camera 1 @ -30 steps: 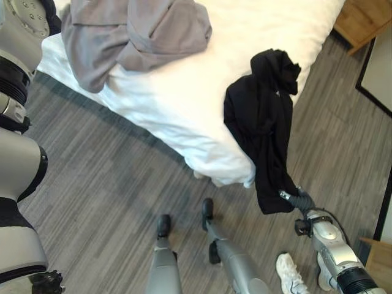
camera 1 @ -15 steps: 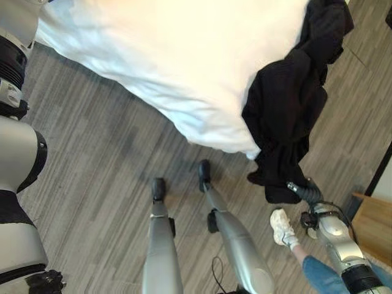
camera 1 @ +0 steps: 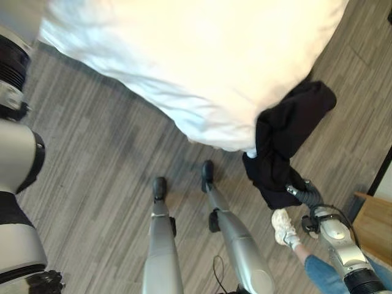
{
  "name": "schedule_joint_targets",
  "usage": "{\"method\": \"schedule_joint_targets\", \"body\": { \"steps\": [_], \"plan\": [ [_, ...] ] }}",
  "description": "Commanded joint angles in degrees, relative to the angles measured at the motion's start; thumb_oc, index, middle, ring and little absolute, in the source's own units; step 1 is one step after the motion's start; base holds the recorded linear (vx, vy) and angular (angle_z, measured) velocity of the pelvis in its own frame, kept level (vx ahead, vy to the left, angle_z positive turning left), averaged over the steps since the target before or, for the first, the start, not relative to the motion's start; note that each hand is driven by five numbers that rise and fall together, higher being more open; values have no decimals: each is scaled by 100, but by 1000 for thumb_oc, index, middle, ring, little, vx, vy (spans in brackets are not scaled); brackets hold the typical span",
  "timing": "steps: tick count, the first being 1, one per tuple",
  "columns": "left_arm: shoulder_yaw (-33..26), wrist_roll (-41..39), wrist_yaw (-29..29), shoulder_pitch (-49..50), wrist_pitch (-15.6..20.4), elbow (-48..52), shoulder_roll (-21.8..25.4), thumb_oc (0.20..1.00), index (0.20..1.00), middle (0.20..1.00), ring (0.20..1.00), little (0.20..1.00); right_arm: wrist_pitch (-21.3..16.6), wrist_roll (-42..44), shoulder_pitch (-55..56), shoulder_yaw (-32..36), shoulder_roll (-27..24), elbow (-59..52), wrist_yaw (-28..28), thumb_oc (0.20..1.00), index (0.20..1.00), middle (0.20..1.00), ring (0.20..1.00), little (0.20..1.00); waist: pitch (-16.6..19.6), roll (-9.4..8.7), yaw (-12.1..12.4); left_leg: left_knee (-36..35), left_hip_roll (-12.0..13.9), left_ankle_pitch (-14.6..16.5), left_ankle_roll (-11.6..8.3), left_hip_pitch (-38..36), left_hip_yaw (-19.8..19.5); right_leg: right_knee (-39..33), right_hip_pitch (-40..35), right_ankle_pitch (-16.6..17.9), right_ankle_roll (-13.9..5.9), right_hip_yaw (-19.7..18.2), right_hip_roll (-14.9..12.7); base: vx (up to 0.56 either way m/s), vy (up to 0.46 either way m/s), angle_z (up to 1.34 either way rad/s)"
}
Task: Pick up bed clothes into laundry basket.
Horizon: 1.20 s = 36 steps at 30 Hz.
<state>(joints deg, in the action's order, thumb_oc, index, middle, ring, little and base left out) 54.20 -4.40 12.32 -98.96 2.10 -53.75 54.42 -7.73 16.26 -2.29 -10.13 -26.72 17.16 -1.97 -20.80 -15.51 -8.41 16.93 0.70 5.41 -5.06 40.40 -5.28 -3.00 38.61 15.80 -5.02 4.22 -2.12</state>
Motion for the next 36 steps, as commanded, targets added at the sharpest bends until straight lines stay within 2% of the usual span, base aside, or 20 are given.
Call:
{"method": "schedule_joint_targets", "body": {
  "steps": [1,2,3,4,5,6,7,9,10,12,13,15,16,19,21,25,31,32,33,36],
  "plan": [
    [-571,-487,-238,788,298,784,-190,200,200,200,200,200,-85,-71,248,301,-347,-99,28,200,200,200,200,200,-303,412,89,-2193,193,-1405,244,-1048,-492,-200,-825,23,-521,148,-299,-36,-1,4],
    [-584,-482,-236,802,293,797,-184,200,200,200,200,200,-85,-71,248,299,-352,-100,28,200,200,200,200,200,-295,412,70,-2193,174,-1435,248,-1027,-500,-200,-809,38,-526,152,-317,-51,-3,7],
    [-813,-576,-233,1101,322,1090,-161,200,200,200,200,200,-76,-95,258,298,-324,-109,27,200,200,200,200,200,-309,438,117,-2193,158,-1432,247,-1087,-508,-200,-875,27,-519,163,-326,-29,-5,5],
    [-1364,-874,-189,1857,418,1786,-124,200,200,200,200,200,-43,-147,310,298,-213,-113,35,200,200,200,200,200,-345,496,237,-2193,159,-1387,242,-1249,-491,-200,-1038,-5,-498,184,-338,-28,-4,6],
    [-1392,-867,-187,1887,411,1806,-116,200,200,200,200,200,-42,-146,312,292,-225,-115,35,200,200,200,200,200,-329,502,208,-2193,138,-1420,247,-1222,-503,-200,-1018,9,-504,193,-358,-13,-1,3],
    [-1843,-1083,-165,2525,494,2248,-118,200,200,200,200,200,-16,-185,357,302,-139,-93,18,200,200,200,200,200,-349,540,286,-2193,115,-1415,244,-1331,-491,-200,-1129,-5,-492,196,-373,-5,9,4],
    [-2610,-1404,-139,3703,607,3133,-151,200,200,200,200,200,9,-293,460,395,-46,-100,4,200,200,200,200,200,-368,632,430,-2193,68,-1385,249,-1533,-474,-200,-1345,-39,-469,212,-415,0,0,0],
    [-3388,-1560,-194,4981,682,3672,-401,200,200,200,200,200,58,-386,514,519,29,-46,-42,200,200,200,200,200,-391,738,586,-2193,45,-1334,244,-1792,-448,-200,-1607,-109,-424,220,-434,18,9,-8],
    [-3430,-1553,-194,5027,672,3701,-399,200,200,200,200,200,59,-386,513,505,13,-49,-42,200,200,200,200,200,-378,742,553,-2193,28,-1361,248,-1774,-457,-200,-1595,-96,-430,227,-450,24,8,-14],
    [-4294,-1782,-263,6492,751,4091,-770,200,200,200,200,200,91,-444,593,739,81,-58,-76,200,200,200,200,200,-331,857,744,-2193,-7,-1297,253,-2069,-435,-200,-1879,-199,-370,208,-483,95,22,-8],
    [-4927,-1927,-413,7716,797,4366,-1204,200,200,200,200,200,117,-474,644,946,134,-64,-85,200,200,200,200,200,-185,988,859,-2193,-73,-1257,264,-2351,-420,-200,-2164,-284,-319,217,-522,150,43,-6],
    [-5612,-2289,-545,8896,890,4593,-1828,200,200,200,200,200,88,-420,735,1258,175,-180,-95,200,200,200,200,200,2,1105,1002,-2193,-111,-1225,282,-2618,-461,-151,-2462,-399,-285,284,-564,118,13,-2],
    [-5625,-2288,-546,8914,883,4608,-1833,200,200,200,200,200,90,-419,738,1251,170,-184,-95,200,200,200,200,200,10,1104,983,-2193,-122,-1244,284,-2604,-470,-157,-2456,-386,-288,292,-573,100,-3,9],
    [-6369,-2739,-737,10050,884,4772,-2544,200,200,200,200,200,105,-382,778,1707,219,-366,-168,200,200,200,200,200,415,1254,1158,-2193,-177,-1184,346,-3048,-558,-70,-2927,-578,-247,401,-631,138,20,24],
    [-6588,-2700,-786,10292,886,4835,-2686,200,200,200,200,200,97,-383,755,1888,188,-446,-207,200,200,200,200,200,544,1302,1219,-2193,-180,-1164,365,-3218,-595,-19,-3107,-639,-243,446,-657,110,14,35],
    [-7363,-2612,-744,10881,817,5264,-3203,200,200,200,200,200,71,-370,705,2642,238,-1171,-420,200,200,200,200,200,1197,1401,1452,-2193,-210,-1036,437,-3797,-652,61,-3710,-853,-248,613,-721,107,14,22],
    [-7362,-2611,-743,10885,814,5269,-3204,200,200,200,200,200,75,-370,710,2642,239,-1176,-421,200,200,200,200,200,1192,1402,1452,-2193,-210,-1034,437,-3805,-653,58,-3720,-852,-248,614,-720,20,5,7],
    [-7957,-2272,-617,11057,841,5737,-3344,200,200,200,200,200,33,-365,716,3364,369,-1576,-728,200,200,200,200,200,1730,1413,1593,-2193,-256,-984,441,-4051,-680,85,-4056,-963,-239,747,-781,144,24,-5],
    [-8173,-2125,-609,11274,802,6001,-3442,200,200,200,200,200,25,-296,728,3658,467,-1844,-851,200,200,200,200,200,1935,1414,1626,-2193,-264,-899,478,-4212,-697,57,-4251,-1036,-225,782,-776,182,15,-8],
    [-8259,-2022,-645,11411,761,6203,-3558,200,200,200,200,200,40,-404,729,3717,559,-2103,-884,200,200,200,200,200,2083,1385,1662,-2193,-256,-814,505,-4352,-695,10,-4414,-1089,-214,783,-757,72,-11,12]
  ]
}}
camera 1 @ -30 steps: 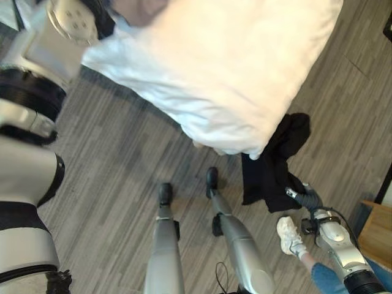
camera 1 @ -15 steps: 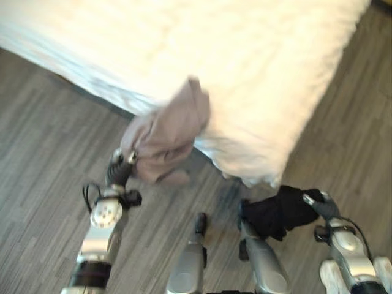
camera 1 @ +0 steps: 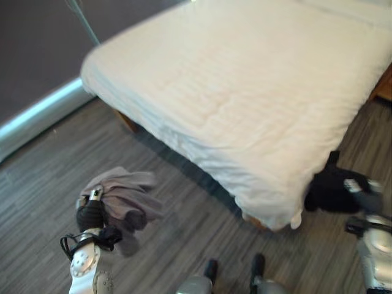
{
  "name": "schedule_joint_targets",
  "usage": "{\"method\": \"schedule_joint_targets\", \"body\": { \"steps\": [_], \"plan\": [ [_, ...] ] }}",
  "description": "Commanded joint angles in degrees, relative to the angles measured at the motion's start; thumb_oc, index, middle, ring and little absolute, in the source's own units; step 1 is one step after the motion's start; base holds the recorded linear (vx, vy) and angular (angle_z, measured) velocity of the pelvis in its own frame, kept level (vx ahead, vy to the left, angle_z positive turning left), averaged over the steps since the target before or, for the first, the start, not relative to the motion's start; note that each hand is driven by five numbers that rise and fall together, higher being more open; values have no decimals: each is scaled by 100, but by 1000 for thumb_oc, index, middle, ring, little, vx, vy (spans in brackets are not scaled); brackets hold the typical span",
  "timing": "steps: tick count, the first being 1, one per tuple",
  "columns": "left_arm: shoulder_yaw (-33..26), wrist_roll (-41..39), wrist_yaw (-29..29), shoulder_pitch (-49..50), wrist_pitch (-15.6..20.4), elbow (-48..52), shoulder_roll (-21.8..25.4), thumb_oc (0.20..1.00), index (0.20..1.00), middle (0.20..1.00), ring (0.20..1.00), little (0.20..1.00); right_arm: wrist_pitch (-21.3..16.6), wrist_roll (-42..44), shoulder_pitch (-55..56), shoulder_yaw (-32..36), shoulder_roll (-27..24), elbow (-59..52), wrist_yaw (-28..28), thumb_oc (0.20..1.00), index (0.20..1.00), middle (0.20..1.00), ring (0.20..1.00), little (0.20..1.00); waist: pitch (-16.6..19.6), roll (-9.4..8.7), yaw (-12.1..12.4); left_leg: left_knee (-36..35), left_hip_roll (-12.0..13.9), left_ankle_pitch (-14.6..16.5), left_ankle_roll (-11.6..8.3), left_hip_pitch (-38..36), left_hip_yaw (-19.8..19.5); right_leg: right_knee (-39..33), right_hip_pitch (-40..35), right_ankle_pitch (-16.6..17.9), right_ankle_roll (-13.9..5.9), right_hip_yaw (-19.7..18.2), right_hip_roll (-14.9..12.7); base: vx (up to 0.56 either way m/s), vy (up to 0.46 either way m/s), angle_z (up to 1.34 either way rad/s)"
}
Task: Pick up bed clothes into laundry basket.
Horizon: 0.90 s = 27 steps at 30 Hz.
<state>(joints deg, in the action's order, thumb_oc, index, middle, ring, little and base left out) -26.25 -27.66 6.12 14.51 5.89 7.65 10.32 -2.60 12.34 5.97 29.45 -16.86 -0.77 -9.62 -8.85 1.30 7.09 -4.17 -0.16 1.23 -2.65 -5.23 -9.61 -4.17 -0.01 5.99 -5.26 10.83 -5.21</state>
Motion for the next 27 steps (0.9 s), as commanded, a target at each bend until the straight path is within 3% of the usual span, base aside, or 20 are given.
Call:
{"method": "schedule_joint_targets", "body": {
  "steps": [1,7,13,20,27],
  "plan": [
    [-189,341,-37,69,373,81,843,200,200,200,200,200,-467,-28,-111,-286,-404,-380,-78,200,200,200,200,200,908,-301,122,-83,-171,-385,271,184,-268,116,-578,-116,-185,112,-441,45,-19,11],
    [291,438,-58,-27,312,27,718,200,200,200,200,200,-567,256,-331,-934,-10,-684,99,200,200,200,200,200,972,-304,147,-83,-185,-365,312,83,-277,126,-652,-133,-168,47,-446,3,-1,1],
    [895,1027,-212,-15,153,18,996,200,200,200,200,200,-561,871,-282,-1804,199,-611,623,200,200,200,200,200,868,-255,138,-83,-206,-374,366,9,-271,220,-655,-146,-164,-17,-460,-9,1,1],
    [1167,1198,-273,-79,161,-29,1124,200,200,200,200,200,-614,800,-358,-1926,91,-724,620,200,200,200,200,200,833,-255,115,-83,-196,-338,381,-106,-219,218,-723,-136,-196,-69,-484,-7,8,-3],
    [1047,1208,-271,79,172,-19,1072,200,200,200,200,200,-577,758,-349,-2000,58,-699,654,200,200,200,200,200,778,-319,173,-83,-187,-335,394,-86,-94,233,-638,-69,-211,-115,-476,-32,-4,-8]
  ]
}}
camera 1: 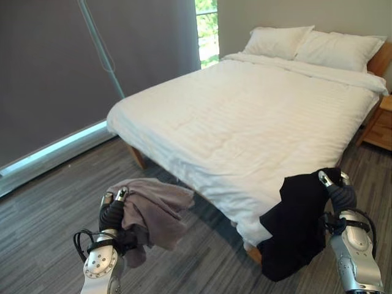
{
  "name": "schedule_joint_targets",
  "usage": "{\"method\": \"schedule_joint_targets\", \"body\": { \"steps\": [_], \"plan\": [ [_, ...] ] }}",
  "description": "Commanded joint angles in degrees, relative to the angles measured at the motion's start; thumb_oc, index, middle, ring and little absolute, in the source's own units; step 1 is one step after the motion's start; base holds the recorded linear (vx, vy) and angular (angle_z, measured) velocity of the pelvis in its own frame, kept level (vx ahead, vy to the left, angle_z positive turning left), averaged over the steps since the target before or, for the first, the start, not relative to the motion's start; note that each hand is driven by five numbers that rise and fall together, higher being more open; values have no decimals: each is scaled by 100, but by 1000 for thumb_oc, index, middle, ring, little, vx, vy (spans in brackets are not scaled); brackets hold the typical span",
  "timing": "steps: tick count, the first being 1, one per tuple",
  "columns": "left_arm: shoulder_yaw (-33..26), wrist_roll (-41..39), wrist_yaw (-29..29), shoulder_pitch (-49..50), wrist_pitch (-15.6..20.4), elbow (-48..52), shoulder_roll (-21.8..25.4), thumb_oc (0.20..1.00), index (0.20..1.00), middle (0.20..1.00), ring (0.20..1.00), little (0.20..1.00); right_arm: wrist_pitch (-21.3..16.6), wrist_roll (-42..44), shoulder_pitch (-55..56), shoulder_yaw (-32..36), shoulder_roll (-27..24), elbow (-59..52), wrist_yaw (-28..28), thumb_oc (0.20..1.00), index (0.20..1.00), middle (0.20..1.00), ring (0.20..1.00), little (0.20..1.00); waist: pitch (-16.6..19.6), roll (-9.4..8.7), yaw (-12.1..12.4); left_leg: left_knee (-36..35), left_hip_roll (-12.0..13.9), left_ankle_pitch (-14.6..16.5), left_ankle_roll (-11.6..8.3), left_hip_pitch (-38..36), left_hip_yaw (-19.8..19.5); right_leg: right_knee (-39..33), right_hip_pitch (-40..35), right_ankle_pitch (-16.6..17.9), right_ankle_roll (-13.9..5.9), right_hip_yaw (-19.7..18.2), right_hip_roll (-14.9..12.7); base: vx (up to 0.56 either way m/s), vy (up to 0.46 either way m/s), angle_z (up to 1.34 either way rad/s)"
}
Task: Pick up bed clothes into laundry basket.
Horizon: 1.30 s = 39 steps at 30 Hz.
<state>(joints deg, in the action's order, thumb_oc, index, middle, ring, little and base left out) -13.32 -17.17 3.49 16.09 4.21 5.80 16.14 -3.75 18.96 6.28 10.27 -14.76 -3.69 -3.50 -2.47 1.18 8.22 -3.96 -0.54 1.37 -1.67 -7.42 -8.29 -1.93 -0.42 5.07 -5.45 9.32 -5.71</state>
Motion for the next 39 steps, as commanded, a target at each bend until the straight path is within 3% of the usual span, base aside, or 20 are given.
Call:
{"method": "schedule_joint_targets", "body": {
  "steps": [1,9,10,20,23,25,27,28,29,30,31,32,34,35,36,39],
  "plan": [
    [-260,177,0,-76,344,162,497,200,200,200,200,200,-457,150,-366,-91,-137,-397,73,200,200,200,200,200,129,-315,60,-104,-152,-351,293,133,-227,22,-594,22,-195,42,-425,0,0,0],
    [-345,164,26,-16,335,169,473,200,200,200,200,200,-517,681,-339,-137,27,-327,172,200,200,200,200,200,95,-319,67,-104,-150,-358,289,144,-220,4,-585,46,-198,73,-433,0,0,0],
    [-512,381,62,197,198,-750,522,200,200,200,200,200,129,645,-62,-1009,-854,1312,1129,200,200,200,200,200,-114,-500,-192,142,212,-73,239,61,409,298,-359,211,-227,270,-487,0,0,0],
    [-675,310,166,260,175,-686,467,200,200,200,200,200,71,718,-119,-894,-781,1275,1010,200,200,200,200,200,-142,-504,-211,84,199,-86,258,37,503,277,-304,368,-286,148,-529,-2,10,-5],
    [-592,338,149,117,159,-644,604,200,200,200,200,200,50,665,67,-762,-794,1195,964,200,200,200,200,200,-220,-500,-376,101,196,-79,262,51,718,287,-147,565,-333,-63,-539,-35,33,-17],
    [-501,397,147,-69,174,-639,822,200,200,200,200,200,9,638,227,-631,-787,1170,935,200,200,200,200,200,-338,-503,-610,79,213,-68,264,32,1025,279,77,851,-415,-292,-520,-90,14,-38],
    [-336,483,224,-459,210,-797,1201,200,200,200,200,200,1,561,495,-463,-760,1091,919,200,200,200,200,200,-570,-473,-893,197,353,-19,226,72,1650,319,465,1204,-515,-575,-440,-179,-48,-103],
    [-333,483,225,-471,215,-806,1207,200,200,200,200,200,4,560,493,-458,-753,1086,919,200,200,200,200,200,-561,-490,-878,200,341,-42,226,100,1663,317,497,1224,-512,-593,-450,-225,-64,-167],
    [-287,469,257,-644,212,-847,1349,200,200,200,200,200,-20,544,566,-382,-748,1054,894,200,200,200,200,200,-617,-463,-908,318,437,-3,205,152,1959,421,555,1065,-495,-253,-514,-310,-22,-147],
    [-342,364,332,-808,240,-817,1417,200,200,200,200,200,-71,506,473,-352,-794,1068,836,200,200,200,200,200,-631,-350,-823,404,606,-21,191,246,2444,810,397,661,-442,929,-870,-339,17,-139],
    [-442,309,372,-860,259,-755,1391,200,200,200,200,200,-96,485,390,-332,-806,1082,777,200,200,200,200,200,-587,-269,-737,425,683,90,190,220,2698,1166,196,385,-455,1546,-1079,-238,32,-120],
    [-445,307,371,-859,254,-747,1382,200,200,200,200,200,-96,483,383,-332,-813,1085,772,200,200,200,200,200,-611,-261,-738,439,687,128,186,191,2699,1239,193,322,-463,1540,-1093,-101,44,-179],
    [-541,135,439,-920,304,-683,1284,200,200,200,200,200,-120,361,288,-303,-881,1145,712,200,200,200,200,200,-567,-256,-711,551,708,144,216,196,3197,1736,5,151,-431,2010,-1270,-120,-73,-198],
    [-622,156,481,-882,302,-629,1215,200,200,200,200,200,-106,289,249,-298,-919,1208,709,200,200,200,200,200,-484,-330,-653,699,768,217,124,198,3432,1339,-165,-112,-359,1966,-1040,-46,-261,-151],
    [-663,71,462,-861,365,-553,1140,200,200,200,200,200,-131,360,287,-169,-897,1217,619,200,200,200,200,200,-411,-435,-706,854,841,164,32,236,3629,1048,-258,-151,-366,1826,-880,26,-338,-198],
    [-561,16,435,-925,425,-651,1004,200,200,200,200,200,-274,699,357,-1,-887,1081,543,200,200,200,200,200,-412,-496,-735,1893,1505,-42,-320,380,3789,707,-334,-389,-50,1421,-473,133,-337,-152]
  ]
}}
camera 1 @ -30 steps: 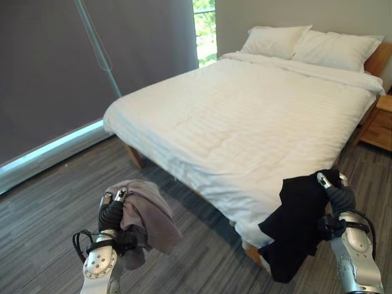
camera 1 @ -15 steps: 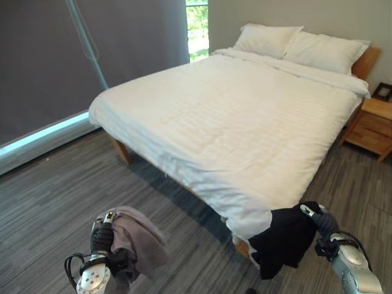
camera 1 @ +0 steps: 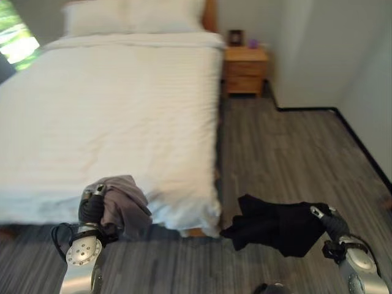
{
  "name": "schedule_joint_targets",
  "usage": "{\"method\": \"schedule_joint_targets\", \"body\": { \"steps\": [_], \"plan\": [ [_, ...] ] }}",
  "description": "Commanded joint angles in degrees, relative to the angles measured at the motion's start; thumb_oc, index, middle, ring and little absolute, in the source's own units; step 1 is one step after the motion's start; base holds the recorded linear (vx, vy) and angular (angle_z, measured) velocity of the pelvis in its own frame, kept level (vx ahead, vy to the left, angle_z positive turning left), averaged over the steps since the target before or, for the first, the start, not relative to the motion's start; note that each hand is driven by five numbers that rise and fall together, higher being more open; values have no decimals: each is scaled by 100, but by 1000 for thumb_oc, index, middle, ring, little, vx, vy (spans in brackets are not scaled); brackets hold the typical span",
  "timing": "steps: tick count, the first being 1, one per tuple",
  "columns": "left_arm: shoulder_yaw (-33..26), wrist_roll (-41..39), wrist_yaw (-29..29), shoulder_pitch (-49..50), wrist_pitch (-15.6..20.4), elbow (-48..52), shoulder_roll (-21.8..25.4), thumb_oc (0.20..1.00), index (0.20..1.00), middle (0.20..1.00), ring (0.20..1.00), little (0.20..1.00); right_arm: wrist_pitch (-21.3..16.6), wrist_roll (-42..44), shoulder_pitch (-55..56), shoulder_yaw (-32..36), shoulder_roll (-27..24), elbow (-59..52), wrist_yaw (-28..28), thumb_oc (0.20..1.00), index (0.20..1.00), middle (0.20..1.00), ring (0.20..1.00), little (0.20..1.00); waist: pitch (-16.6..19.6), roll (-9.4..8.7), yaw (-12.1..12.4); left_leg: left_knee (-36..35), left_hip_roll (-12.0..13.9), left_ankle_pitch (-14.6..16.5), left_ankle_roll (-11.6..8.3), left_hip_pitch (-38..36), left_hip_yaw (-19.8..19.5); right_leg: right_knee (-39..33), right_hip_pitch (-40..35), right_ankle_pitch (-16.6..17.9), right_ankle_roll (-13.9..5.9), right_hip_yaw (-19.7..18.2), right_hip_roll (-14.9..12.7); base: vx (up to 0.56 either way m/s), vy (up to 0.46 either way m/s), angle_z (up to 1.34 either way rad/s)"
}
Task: Pick up bed clothes into laundry basket.
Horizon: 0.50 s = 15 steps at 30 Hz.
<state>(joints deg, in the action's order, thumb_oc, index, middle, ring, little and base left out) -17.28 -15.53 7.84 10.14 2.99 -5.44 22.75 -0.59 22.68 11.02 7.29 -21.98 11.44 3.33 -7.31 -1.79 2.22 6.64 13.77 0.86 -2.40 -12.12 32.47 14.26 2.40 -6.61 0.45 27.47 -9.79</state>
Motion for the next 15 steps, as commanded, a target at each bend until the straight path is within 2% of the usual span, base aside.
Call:
{"method": "schedule_joint_targets", "body": {
  "steps": [1,2,3,4,5,7,9,10,11,12,15],
  "plan": [
    [-98,-178,-22,-354,535,447,331,200,200,200,200,200,-608,330,-130,306,-228,-468,-139,200,200,200,200,200,56,-223,-130,1104,156,-94,-300,897,-438,-971,-680,709,-564,-459,24,56,-266,-101],
    [155,-228,-94,-403,533,399,218,200,200,200,200,200,-618,255,-257,266,-459,-478,-140,200,200,200,200,200,-80,-215,84,1724,-33,-549,-332,1293,-1579,-1100,-734,716,-353,-697,235,-7,-153,-89],
    [161,-227,-92,-413,536,394,214,200,200,200,200,200,-619,256,-261,272,-464,-474,-139,200,200,200,200,200,-75,-209,62,1738,-33,-554,-335,1324,-1612,-1106,-732,718,-349,-670,238,19,-101,-150],
    [301,-216,-111,-361,531,420,140,200,200,200,200,200,-613,239,-370,190,-544,-383,-167,200,200,200,200,200,-63,-249,302,1514,-688,-362,-220,1440,-2814,-1129,-695,734,-388,-1019,266,93,-23,-130],
    [355,-247,-142,-389,534,425,47,200,200,200,200,200,-591,244,-415,166,-582,-359,-145,200,200,200,200,200,-61,-298,321,1324,-937,-269,-150,1489,-3155,-1177,-676,813,-409,-1179,231,147,-41,-117],
    [439,-276,-166,-386,547,435,-47,200,200,200,200,200,-600,233,-445,108,-564,-355,-80,200,200,200,200,200,-17,-319,458,697,-1448,-42,-62,1430,-4019,-1300,-658,879,-444,-1716,379,145,-50,-104],
    [516,-250,-200,-342,540,433,-111,200,200,200,200,200,-607,196,-457,88,-584,-232,-73,200,200,200,200,200,47,-307,493,228,-1670,-70,-11,1479,-4450,-1397,-670,904,-445,-1994,491,136,-27,-143],
    [556,-230,-227,-276,527,452,-130,200,200,200,200,200,-615,158,-491,36,-588,-236,-47,200,200,200,200,200,96,-268,488,44,-1790,-33,91,1432,-4547,-1369,-643,908,-443,-2103,565,130,10,-102],
    [658,-200,-337,-288,494,509,-121,200,200,200,200,200,-570,103,-507,-64,-551,-228,-5,200,200,200,200,200,167,-230,457,-96,-1823,25,206,1191,-4618,-1354,-655,840,-421,-2314,660,83,91,-66],
    [813,-155,-416,-312,469,528,-89,200,200,200,200,200,-561,48,-538,-102,-489,-214,-21,200,200,200,200,200,261,-176,384,-543,-1803,-184,257,1014,-4744,-1378,-598,913,-403,-2408,726,54,98,-64],
    [880,-111,-450,-291,473,611,5,200,200,200,200,200,-569,79,-517,-162,-332,-240,-54,200,200,200,200,200,326,-180,348,-759,-1805,-267,290,877,-4715,-1513,-609,1006,-457,-2539,755,-10,81,-38]
  ]
}}
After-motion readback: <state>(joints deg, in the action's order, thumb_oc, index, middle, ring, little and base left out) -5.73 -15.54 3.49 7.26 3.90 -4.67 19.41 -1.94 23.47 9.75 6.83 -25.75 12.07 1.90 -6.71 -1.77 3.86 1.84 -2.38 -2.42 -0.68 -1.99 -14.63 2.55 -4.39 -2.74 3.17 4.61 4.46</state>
